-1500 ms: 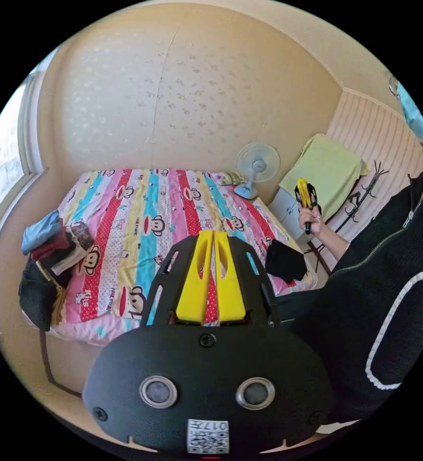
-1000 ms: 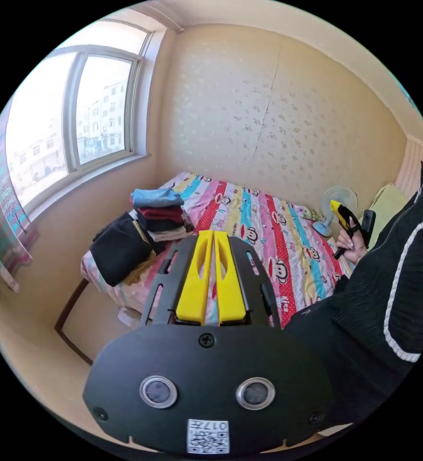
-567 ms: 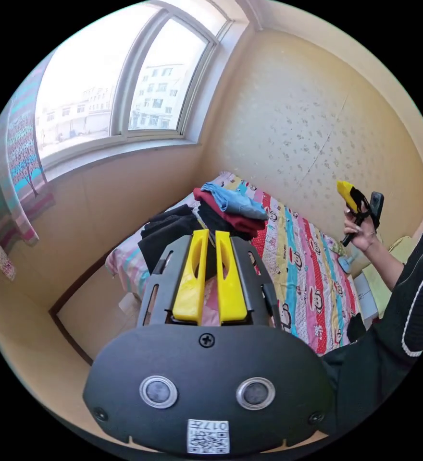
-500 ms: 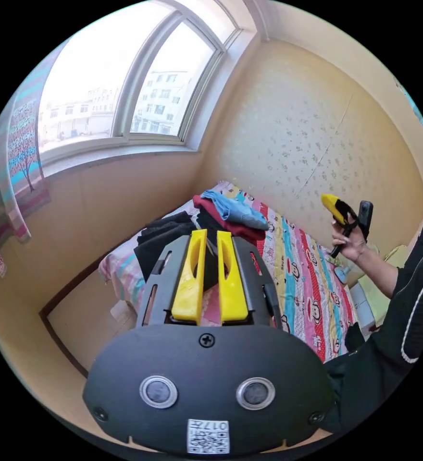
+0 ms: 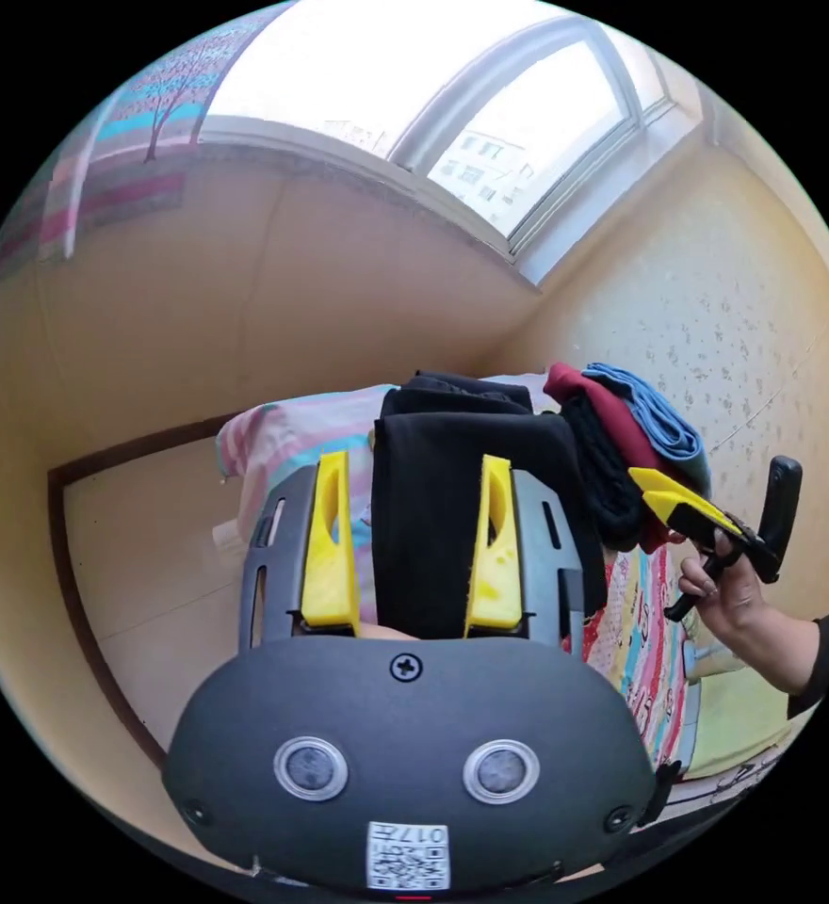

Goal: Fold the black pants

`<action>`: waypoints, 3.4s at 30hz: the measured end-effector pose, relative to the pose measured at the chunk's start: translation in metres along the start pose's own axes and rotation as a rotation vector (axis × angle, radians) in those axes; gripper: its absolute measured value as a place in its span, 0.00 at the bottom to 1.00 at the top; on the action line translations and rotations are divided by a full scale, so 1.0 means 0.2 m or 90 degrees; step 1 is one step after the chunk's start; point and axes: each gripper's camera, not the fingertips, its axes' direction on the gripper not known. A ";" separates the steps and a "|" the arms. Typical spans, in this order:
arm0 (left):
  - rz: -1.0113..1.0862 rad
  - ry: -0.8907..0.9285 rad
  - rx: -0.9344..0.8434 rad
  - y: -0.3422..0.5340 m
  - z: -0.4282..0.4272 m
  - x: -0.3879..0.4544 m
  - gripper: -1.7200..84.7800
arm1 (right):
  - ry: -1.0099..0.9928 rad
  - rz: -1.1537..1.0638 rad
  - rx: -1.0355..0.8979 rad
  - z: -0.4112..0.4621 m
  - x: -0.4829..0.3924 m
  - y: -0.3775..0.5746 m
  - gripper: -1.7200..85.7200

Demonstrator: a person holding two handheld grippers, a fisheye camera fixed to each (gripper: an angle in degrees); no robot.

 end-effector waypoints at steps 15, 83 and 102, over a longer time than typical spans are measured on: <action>-0.062 0.181 -0.070 0.13 0.09 -0.03 0.08 | -0.120 0.048 -0.071 0.10 -0.05 -0.02 0.07; 0.727 0.851 -0.608 1.18 0.64 4.15 0.05 | -0.006 -0.086 1.129 -4.86 -0.45 2.75 0.05; 0.486 1.317 -0.368 0.37 0.44 4.22 0.02 | 0.074 0.271 1.166 -4.29 0.10 3.36 0.06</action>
